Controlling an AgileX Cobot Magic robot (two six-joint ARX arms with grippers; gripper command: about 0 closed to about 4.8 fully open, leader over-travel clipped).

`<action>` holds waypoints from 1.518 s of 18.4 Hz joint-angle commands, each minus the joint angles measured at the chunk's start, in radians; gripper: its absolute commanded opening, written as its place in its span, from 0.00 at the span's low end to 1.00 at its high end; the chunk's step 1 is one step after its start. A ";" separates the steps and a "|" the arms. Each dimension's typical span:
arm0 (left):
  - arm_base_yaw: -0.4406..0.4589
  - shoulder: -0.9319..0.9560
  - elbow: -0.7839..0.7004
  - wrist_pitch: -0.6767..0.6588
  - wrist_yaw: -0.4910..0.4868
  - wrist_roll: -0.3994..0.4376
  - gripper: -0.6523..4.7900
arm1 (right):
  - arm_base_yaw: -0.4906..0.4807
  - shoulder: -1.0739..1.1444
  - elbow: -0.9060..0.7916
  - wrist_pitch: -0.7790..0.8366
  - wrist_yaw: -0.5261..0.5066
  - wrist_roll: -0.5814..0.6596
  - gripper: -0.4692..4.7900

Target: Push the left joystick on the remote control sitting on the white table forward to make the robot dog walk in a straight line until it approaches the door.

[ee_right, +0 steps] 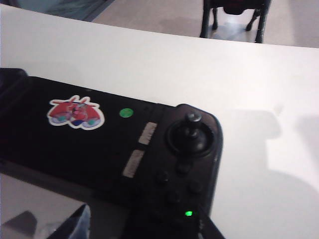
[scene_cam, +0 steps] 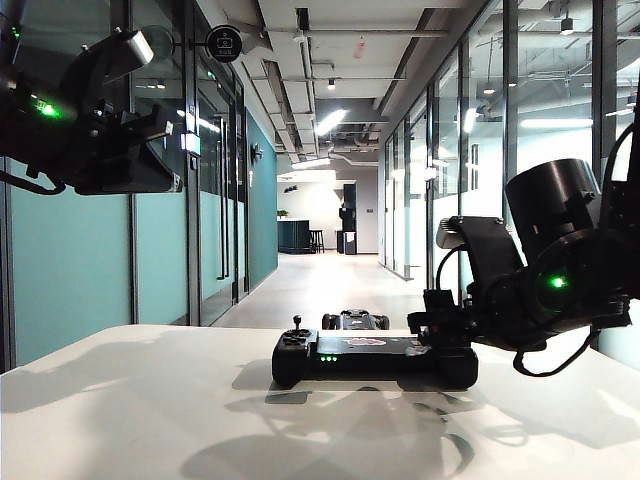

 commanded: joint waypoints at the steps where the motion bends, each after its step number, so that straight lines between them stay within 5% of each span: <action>1: 0.001 -0.002 0.005 0.008 0.004 -0.004 0.11 | 0.004 -0.003 0.007 -0.013 0.061 0.005 0.60; 28: 0.001 -0.002 0.005 -0.014 0.005 -0.004 0.11 | 0.004 0.041 0.047 -0.042 0.062 0.011 0.59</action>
